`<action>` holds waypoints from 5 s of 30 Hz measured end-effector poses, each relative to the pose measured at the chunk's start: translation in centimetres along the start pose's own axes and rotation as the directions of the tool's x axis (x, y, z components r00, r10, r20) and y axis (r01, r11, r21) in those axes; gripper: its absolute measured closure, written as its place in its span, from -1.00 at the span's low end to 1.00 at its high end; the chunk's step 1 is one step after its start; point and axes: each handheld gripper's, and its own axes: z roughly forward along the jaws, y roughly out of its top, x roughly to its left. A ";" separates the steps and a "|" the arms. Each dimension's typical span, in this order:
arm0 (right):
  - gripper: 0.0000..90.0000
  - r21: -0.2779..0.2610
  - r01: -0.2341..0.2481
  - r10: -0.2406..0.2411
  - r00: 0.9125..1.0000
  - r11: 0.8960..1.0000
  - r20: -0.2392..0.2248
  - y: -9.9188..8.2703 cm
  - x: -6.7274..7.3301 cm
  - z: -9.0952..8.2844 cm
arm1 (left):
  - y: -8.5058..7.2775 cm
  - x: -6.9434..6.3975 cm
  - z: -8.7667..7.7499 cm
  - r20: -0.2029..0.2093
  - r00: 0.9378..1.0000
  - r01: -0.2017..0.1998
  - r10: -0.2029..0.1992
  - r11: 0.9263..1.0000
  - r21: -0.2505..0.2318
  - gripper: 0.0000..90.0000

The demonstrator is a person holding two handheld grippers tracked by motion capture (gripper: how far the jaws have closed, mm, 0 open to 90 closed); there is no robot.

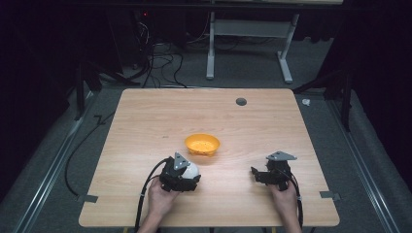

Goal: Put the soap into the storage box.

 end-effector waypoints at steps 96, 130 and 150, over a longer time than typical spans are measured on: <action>-0.56 -0.001 0.000 0.000 1.000 1.000 0.001 0.0 0.0 0.0 | 10.0 4.2 5.7 -0.002 0.999 0.033 -0.033 0.999 0.010 -0.47; -0.56 0.000 0.000 0.000 1.000 1.000 0.000 0.0 0.0 0.0 | 9.7 4.2 5.2 -0.034 0.999 0.038 -0.039 0.999 -0.039 -0.43; -0.56 0.000 0.001 -0.001 1.000 1.000 -0.001 0.0 0.0 0.0 | 8.3 4.7 2.9 -0.050 0.997 0.048 -0.053 0.996 -0.081 -0.44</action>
